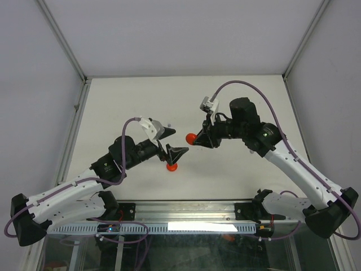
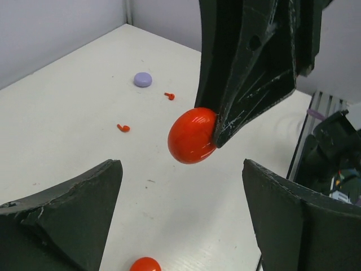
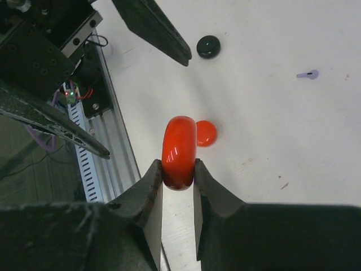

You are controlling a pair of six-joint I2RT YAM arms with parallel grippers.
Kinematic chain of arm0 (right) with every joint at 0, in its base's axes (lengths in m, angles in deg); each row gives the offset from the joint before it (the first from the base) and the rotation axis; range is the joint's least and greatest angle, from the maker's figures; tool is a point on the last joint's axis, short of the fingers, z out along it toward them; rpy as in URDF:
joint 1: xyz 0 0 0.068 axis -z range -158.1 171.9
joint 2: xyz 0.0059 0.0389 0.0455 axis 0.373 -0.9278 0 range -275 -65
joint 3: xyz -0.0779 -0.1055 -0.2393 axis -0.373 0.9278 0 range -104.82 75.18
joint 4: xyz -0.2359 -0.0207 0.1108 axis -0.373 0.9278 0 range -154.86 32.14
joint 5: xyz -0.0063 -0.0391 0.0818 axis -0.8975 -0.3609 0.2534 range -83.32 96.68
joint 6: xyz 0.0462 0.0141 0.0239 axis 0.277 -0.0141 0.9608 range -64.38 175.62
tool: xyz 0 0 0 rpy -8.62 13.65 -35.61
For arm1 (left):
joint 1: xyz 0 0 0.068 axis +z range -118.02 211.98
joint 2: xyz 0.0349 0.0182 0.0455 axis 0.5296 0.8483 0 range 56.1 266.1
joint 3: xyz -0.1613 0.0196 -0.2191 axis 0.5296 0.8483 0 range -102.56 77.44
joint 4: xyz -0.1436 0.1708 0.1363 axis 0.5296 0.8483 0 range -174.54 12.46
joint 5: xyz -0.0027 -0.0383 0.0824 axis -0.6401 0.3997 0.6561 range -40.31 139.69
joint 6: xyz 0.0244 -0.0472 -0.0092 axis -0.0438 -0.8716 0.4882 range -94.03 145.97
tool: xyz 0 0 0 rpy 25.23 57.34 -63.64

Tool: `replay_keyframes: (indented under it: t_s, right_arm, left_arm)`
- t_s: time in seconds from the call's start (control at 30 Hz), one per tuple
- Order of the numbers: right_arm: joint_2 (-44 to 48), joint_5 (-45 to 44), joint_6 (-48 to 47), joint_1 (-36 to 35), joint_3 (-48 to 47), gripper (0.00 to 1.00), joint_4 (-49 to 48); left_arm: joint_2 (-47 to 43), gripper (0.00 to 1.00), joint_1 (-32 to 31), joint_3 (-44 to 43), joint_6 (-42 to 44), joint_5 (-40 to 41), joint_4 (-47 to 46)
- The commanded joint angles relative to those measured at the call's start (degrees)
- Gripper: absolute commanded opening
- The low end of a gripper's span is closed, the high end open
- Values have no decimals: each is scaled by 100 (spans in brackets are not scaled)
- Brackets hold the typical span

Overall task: Insert the wireless bluetooth earbuds into the charging case
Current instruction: Pick up the charging case at the center of the board.

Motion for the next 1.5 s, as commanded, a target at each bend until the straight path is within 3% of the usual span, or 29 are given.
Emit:
replay_keyframes:
  t_s: [0.0,0.27,0.83,1.03,1.33,1.47]
  right_arm:
    - [-141,513,-709,25,-696,0,1421]
    - [-261,1010,-1401,-36,-1022,0,2139]
    - [-635,769,-1795,-450,-1345,0,2809]
    - [-645,711,-1849,-476,-1373,0,2805]
    - [-619,654,-1939,-476,-1423,0,2861]
    - [-689,642,-1944,-474,-1445,0,2897]
  left_arm:
    - [143,89,10,-342,928,-745,195]
    - [571,86,18,-354,1071,-1568,13]
    - [1093,50,130,-215,795,-3325,-585]
    - [1193,38,163,-192,609,-3526,-667]
    - [1271,38,207,-74,351,-3404,-700]
    - [1272,22,210,-87,348,-3447,-763]
